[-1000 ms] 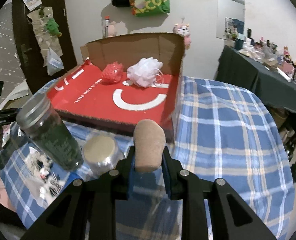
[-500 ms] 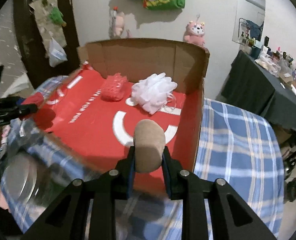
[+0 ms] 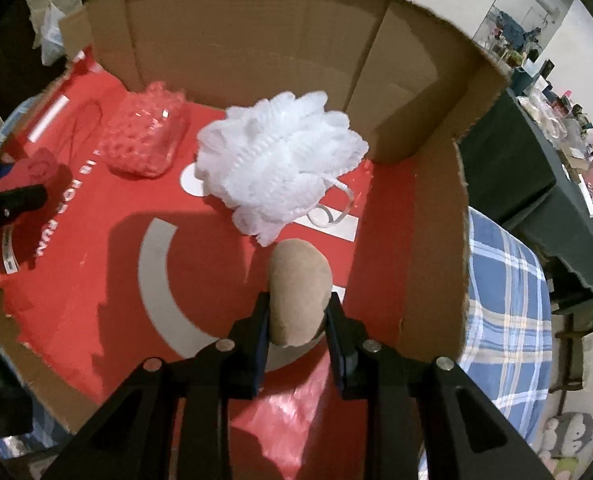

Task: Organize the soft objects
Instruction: 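Lower the tan pad into the box and open the right tool while the left lowers the red sponge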

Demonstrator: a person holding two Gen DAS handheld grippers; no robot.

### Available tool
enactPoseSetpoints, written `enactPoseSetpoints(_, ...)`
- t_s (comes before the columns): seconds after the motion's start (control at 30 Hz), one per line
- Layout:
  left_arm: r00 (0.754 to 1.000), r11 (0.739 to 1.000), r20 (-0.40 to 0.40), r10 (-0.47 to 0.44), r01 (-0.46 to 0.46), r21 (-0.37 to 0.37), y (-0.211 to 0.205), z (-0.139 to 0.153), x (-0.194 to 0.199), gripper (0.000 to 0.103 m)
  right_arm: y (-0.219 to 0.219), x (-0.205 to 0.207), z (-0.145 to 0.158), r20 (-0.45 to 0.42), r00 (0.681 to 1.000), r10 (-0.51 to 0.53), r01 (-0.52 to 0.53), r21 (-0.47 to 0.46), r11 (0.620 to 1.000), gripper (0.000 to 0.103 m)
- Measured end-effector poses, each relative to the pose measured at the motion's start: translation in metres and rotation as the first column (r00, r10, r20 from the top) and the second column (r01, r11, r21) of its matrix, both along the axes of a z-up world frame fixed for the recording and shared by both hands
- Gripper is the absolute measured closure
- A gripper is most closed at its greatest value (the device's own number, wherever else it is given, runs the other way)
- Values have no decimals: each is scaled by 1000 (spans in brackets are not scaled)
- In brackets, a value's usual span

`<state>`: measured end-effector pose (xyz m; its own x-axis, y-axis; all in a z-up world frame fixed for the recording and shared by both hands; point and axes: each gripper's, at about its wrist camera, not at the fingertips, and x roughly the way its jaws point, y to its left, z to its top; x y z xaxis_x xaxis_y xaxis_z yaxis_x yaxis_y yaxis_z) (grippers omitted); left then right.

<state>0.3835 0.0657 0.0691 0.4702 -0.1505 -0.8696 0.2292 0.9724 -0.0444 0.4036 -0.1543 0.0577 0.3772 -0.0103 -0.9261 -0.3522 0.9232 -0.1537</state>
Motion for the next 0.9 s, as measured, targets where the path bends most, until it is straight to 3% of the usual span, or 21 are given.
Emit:
enactPoseSetpoints(0.47,998,998,-63,18,-15,54,-5,-23,26,66,4,15,-9,-25,1000,-4,3,-51,999,72)
enactPoseSetpoints(0.77,997,998,-69,16,-12,64,-6,-23,26,65,12,12,-12,-18,1000,8,-10,-69,998,68)
enactPoseSetpoints(0.9,998,997,-67,9,-4,71,-14,-25,31,54,16,13,-13,-19,1000,16,-17,-63,998,64)
